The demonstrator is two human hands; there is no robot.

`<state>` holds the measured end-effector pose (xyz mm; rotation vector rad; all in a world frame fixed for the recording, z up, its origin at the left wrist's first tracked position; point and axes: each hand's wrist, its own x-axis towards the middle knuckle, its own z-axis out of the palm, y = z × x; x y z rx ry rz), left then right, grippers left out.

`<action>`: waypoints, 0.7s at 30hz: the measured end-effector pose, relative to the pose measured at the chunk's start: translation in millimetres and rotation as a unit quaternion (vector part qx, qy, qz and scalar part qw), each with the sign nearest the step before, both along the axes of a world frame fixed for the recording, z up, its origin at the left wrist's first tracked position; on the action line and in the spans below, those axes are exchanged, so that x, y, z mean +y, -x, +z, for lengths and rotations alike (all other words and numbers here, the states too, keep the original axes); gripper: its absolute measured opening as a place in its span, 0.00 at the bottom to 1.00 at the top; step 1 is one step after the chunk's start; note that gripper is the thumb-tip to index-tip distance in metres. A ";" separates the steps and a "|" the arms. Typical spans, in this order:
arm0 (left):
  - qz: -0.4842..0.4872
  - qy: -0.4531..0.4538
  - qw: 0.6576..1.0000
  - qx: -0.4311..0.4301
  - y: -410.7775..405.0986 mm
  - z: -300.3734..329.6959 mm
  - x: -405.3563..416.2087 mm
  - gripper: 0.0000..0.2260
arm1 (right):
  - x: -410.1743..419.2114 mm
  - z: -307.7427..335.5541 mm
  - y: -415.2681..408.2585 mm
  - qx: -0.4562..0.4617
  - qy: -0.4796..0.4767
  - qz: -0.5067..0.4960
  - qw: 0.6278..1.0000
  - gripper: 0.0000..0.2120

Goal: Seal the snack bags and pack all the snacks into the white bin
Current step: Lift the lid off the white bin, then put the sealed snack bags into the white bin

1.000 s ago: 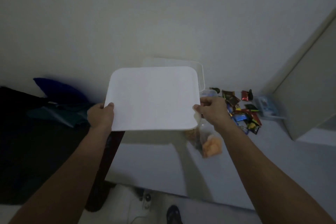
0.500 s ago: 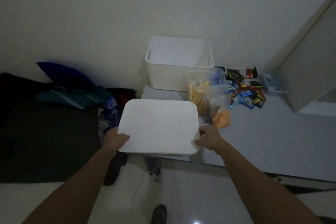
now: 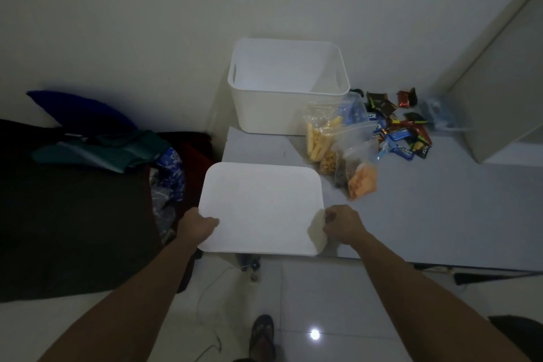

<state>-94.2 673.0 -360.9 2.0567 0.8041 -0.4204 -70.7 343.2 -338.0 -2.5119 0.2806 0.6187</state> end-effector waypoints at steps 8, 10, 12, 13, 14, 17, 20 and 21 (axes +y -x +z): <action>-0.077 -0.067 0.992 -0.080 -39.8 46.4 -57.0 0.31 | -24.8 47.3 -30.5 -0.100 -0.025 -0.014 0.995 0.06; -0.090 -0.054 0.989 -0.105 -53.3 57.5 -79.5 0.30 | -37.1 61.6 -42.2 -0.139 0.000 -0.016 0.990 0.07; -0.107 -0.032 0.986 -0.127 -66.3 67.6 -103.7 0.28 | -52.7 70.9 -57.6 -0.159 -0.004 -0.038 0.986 0.09; -0.113 -0.019 0.984 -0.136 -72.8 71.8 -116.3 0.28 | -61.2 73.3 -66.5 -0.165 -0.010 -0.048 0.985 0.11; -0.117 -0.010 0.982 -0.146 -79.3 76.7 -129.2 0.27 | -69.4 74.9 -75.3 -0.171 -0.013 -0.053 0.984 0.13; -0.130 -0.007 0.974 -0.187 -100.5 88.2 -168.4 0.25 | -88.9 78.0 -99.2 -0.195 -0.009 -0.022 0.981 0.17; -0.133 -0.013 0.965 -0.224 -121.5 98.5 -207.0 0.21 | -104.0 76.6 -118.9 -0.212 0.007 0.023 0.977 0.18; -0.134 -0.017 0.962 -0.236 -128.0 100.5 -218.9 0.20 | -109.4 75.2 -124.8 -0.215 0.009 0.035 0.976 0.18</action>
